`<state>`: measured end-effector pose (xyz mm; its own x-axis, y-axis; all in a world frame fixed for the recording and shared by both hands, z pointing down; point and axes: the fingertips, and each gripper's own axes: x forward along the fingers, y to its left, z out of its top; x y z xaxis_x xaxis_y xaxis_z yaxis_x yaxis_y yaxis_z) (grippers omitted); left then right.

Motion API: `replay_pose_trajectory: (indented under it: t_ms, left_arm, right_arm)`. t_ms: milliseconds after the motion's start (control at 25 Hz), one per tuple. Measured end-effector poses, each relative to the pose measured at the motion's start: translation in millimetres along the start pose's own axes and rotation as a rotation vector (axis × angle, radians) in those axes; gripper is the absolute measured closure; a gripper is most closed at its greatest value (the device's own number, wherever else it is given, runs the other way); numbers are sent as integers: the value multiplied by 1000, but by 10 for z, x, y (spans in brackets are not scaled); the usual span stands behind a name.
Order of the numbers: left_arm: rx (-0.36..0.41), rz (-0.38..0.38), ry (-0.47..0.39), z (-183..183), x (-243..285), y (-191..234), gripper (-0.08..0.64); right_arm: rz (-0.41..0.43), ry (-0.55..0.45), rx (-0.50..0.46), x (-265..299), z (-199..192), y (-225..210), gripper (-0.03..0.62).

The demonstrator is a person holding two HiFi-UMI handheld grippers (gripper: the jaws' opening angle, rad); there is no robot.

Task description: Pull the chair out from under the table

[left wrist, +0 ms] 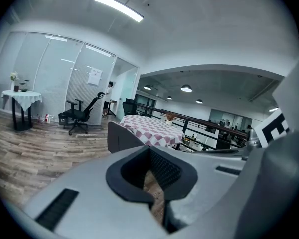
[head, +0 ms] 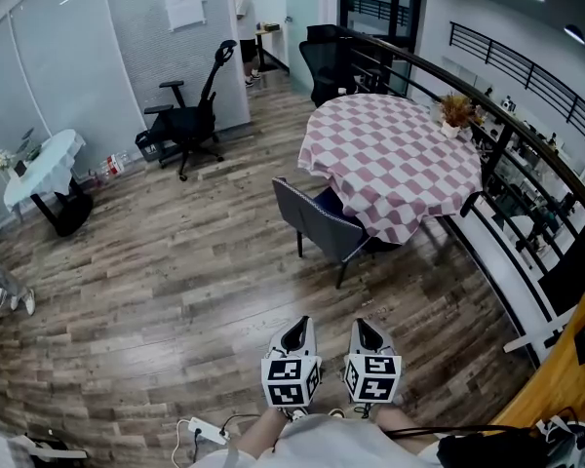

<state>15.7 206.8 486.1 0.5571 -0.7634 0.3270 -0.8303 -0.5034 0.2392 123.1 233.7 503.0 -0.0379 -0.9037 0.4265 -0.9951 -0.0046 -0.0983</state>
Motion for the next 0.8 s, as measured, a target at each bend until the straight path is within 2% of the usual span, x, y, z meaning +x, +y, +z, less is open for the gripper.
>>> replay_pose_trajectory:
  t_ms: [400, 800]
  left_arm:
    - [-11, -8, 30, -114, -123, 413, 557]
    - [-66, 9, 31, -161, -106, 637, 557]
  right_arm:
    - [-33, 29, 31, 106, -140, 310, 574]
    - [-35, 65, -12, 211, -151, 398, 574]
